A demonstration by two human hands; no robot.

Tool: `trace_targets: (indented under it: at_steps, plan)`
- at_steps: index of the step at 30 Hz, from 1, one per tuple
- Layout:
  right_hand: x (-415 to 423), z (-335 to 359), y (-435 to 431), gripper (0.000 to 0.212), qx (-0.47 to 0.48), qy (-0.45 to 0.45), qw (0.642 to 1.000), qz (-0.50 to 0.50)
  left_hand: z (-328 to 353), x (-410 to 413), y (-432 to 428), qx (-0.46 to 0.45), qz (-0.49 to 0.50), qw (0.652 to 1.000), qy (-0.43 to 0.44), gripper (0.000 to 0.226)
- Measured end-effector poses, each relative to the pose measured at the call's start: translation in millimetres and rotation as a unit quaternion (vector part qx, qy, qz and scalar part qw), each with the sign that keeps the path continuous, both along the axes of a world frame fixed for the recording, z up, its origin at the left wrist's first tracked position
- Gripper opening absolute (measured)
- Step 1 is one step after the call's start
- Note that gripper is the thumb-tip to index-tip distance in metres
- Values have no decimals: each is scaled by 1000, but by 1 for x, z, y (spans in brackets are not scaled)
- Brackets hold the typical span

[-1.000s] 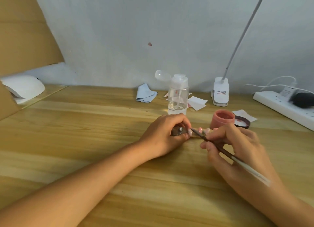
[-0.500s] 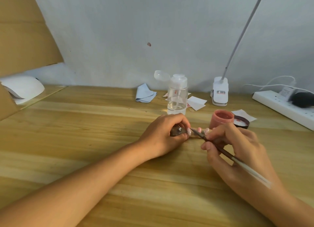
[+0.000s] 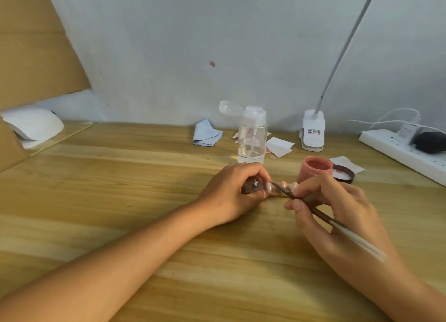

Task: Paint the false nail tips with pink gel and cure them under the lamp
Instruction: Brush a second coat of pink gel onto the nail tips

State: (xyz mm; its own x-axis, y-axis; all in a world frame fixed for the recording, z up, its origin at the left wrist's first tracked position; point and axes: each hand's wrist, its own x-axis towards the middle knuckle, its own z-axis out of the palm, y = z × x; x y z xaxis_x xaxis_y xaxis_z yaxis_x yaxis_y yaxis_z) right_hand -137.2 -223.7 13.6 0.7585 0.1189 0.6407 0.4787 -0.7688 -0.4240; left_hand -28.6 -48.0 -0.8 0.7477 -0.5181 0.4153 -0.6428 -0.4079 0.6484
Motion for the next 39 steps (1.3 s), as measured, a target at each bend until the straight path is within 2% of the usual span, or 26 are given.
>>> trace_targets:
  at_steps: [4,10,13,17,22,26,30,36,39]
  plan:
    - [0,-1,0,8,-18,-5,1000,12,0,0,-1,1,3,1000,2,15]
    - [0,0,-1,8,10,-7,1000,5,-1,1,-1,4,5,1000,4,12]
    - [2,-2,-1,12,-20,-8,1000,9,0,0,-1,3,10,1000,0,13]
    - [0,-1,-1,5,-17,-20,1000,10,2,-1,-1,8,7,1000,-7,20]
    - [1,-2,-1,12,-28,-18,999,-1,1,-1,0,19,18,1000,-13,12]
    - [0,-3,-1,6,-53,-18,998,5,2,-2,-1,26,21,999,-20,18]
    - [0,-1,-1,10,-35,-22,999,1,0,-1,-2,29,28,999,-22,17]
    - [1,-3,-1,7,-57,-25,998,-3,0,1,-1,26,28,999,-21,18]
    - [0,-1,-1,7,-34,-31,999,-9,-1,1,-2,21,27,999,-15,16]
